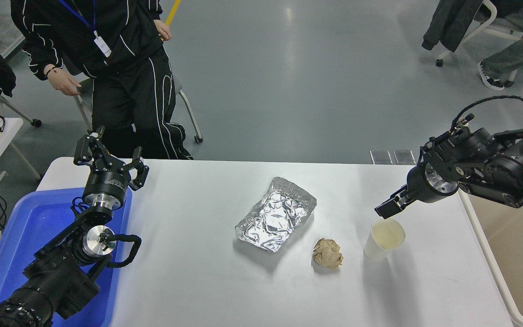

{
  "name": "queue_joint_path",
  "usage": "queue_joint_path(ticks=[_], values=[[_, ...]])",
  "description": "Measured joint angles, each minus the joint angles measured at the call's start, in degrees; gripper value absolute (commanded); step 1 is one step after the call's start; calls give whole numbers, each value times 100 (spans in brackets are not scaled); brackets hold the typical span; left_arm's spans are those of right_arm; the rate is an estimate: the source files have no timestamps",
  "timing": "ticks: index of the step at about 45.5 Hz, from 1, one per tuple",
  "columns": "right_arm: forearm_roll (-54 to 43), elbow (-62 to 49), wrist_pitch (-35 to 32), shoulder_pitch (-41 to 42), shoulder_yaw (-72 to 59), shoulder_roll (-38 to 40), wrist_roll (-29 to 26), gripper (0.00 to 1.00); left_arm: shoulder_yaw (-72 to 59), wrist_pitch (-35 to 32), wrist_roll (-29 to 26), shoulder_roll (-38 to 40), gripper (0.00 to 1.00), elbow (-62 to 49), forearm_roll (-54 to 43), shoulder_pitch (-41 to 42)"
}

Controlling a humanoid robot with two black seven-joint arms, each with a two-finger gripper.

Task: Dispose of the paper cup in the dustbin

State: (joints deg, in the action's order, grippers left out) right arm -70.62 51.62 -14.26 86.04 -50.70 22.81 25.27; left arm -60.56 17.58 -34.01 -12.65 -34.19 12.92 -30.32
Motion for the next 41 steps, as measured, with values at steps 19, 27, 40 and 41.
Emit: queue_joint_path(ticks=[19, 27, 40, 41], values=[[-184, -51, 251, -550, -9, 131, -4, 87, 0, 0, 0, 0, 100, 0, 0, 0], [-120, -342, 334, -766, -1, 53, -10, 86, 0, 0, 0, 0, 100, 0, 0, 0], [90, -830, 384, -1073, 25, -212, -13, 12, 0, 0, 0, 0, 100, 0, 0, 0], [107, -889, 387, -1100, 26, -251, -8, 9, 0, 0, 0, 0, 100, 0, 0, 0]])
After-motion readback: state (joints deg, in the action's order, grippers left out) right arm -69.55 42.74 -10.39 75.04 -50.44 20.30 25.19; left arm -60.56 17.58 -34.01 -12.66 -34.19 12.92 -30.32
